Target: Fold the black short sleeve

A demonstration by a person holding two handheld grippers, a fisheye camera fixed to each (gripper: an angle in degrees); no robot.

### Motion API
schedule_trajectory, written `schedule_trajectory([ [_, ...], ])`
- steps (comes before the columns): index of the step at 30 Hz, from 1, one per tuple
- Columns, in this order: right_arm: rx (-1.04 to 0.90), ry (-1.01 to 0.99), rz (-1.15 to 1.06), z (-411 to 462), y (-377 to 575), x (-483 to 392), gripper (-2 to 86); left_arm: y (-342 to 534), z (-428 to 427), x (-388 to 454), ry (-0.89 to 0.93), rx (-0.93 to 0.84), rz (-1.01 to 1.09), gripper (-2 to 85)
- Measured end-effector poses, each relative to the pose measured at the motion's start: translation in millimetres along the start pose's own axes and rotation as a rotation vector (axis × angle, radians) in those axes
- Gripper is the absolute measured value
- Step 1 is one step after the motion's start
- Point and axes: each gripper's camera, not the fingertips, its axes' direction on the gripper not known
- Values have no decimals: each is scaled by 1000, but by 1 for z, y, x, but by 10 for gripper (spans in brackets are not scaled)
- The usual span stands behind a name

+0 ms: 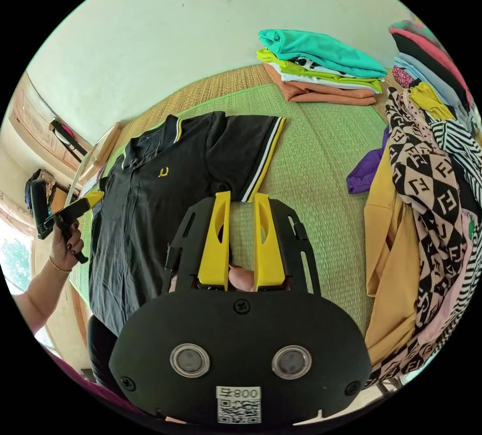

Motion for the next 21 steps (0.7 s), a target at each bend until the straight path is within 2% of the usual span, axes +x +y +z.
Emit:
schedule_trajectory([
  [7, 36, -32, 43, 15, -5, 10, 80, -111, 141, 51, 27, -152, 182, 79],
  [12, 57, -57, 59, 18, -8, 20, 71, -171, 220, 74, -76, -212, 228, 88],
  [17, 64, -100, 71, 21, -13, 31, 59, -207, 290, 94, -293, -317, 332, 80],
  [21, 64, -92, 68, 23, -18, 33, 48, -218, 314, 106, -364, -300, 392, 57],
])
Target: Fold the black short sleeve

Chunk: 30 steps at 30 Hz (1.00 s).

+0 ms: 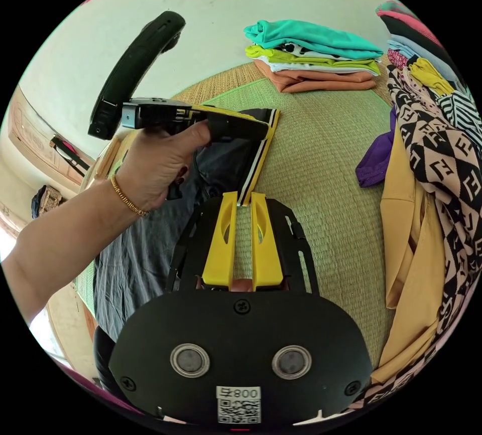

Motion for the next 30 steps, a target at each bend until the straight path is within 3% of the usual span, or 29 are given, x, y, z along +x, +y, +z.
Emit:
schedule_trajectory([
  [6, 9, -37, 20, 2, -8, 12, 33, -27, 17, -10, 70, 25, -50, 15],
  [12, 8, -38, 19, 7, -16, 16, 28, -49, 33, -17, 76, -2, -44, 58],
  [21, -3, -70, 20, 15, -27, 25, 33, -75, 46, -24, -44, -25, 47, 63],
  [30, 38, -119, 30, 13, -33, 36, 24, -66, 32, -91, 178, 123, -138, 13],
])
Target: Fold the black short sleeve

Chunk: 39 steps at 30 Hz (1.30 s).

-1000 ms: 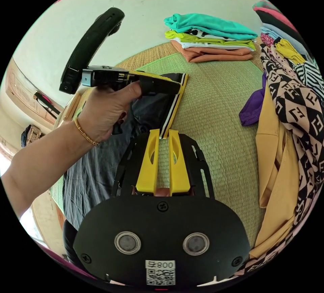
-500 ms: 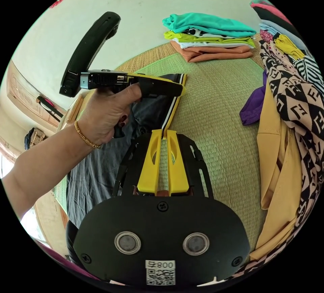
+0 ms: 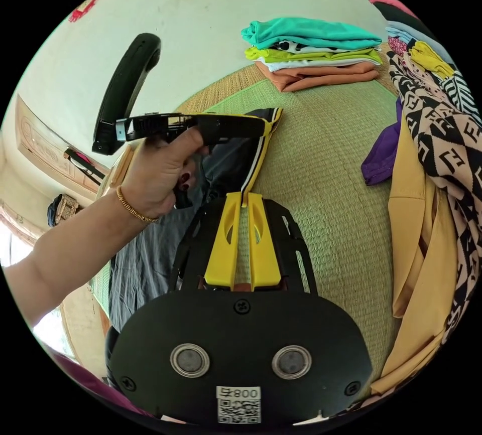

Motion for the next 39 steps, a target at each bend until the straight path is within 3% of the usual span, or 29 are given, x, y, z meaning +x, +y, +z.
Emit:
schedule_trajectory([
  [8, 86, -60, -138, -21, -8, -29, 13, 54, -64, -100, 327, 313, -325, 11],
  [19, -88, -140, -322, 37, -13, -79, 4, 132, -88, -194, 280, 289, -617, 26],
  [24, -110, -163, -341, 45, -14, -80, 1, 130, -114, -204, 207, 332, -529, 46],
  [29, -137, -191, -345, 56, -17, -80, 1, 106, -115, -198, 260, 218, -364, 58],
  [39, -189, -204, -392, 67, -16, -86, 2, 122, -131, -225, 297, 239, -486, 34],
])
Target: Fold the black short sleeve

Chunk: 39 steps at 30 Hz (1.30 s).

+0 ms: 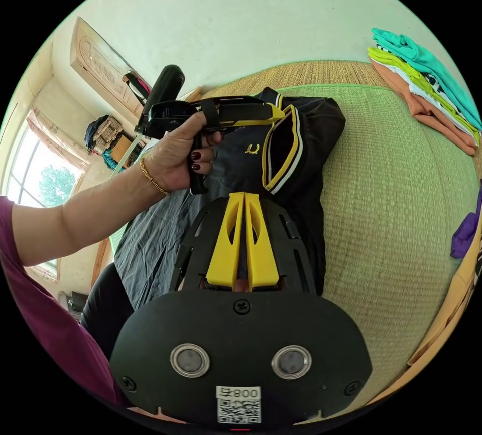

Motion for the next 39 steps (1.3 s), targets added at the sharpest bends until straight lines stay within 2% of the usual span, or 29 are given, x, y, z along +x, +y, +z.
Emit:
schedule_trajectory([
  [4, 8, -16, 8, -1, -1, 4, 2, -1, -5, -8, 89, -25, -33, 75],
  [10, 4, -28, 27, 5, -2, 10, 1, -9, -4, -7, 4, -93, -43, 38],
  [16, 60, -48, 42, -7, 0, 14, 1, 10, -47, -15, 39, 31, -68, 12],
  [22, 109, 6, 89, -15, -12, 28, 1, 35, -85, -31, -30, 84, -138, 15],
  [25, 79, 71, 92, -5, -26, 32, 1, 36, -97, -14, -37, 140, -66, 12],
  [27, 32, 140, 97, 7, -35, 34, 1, 31, -94, 0, -33, 116, 9, 10],
  [30, -14, 179, 115, 20, -38, 36, 1, 19, -73, 20, -82, -11, 117, 6],
  [33, -6, 184, 133, 23, -37, 36, 0, 12, -43, 27, -215, -174, 167, 3],
  [39, 4, 147, 162, 27, -39, 41, 0, 15, -59, 48, -191, -89, 222, 1],
])
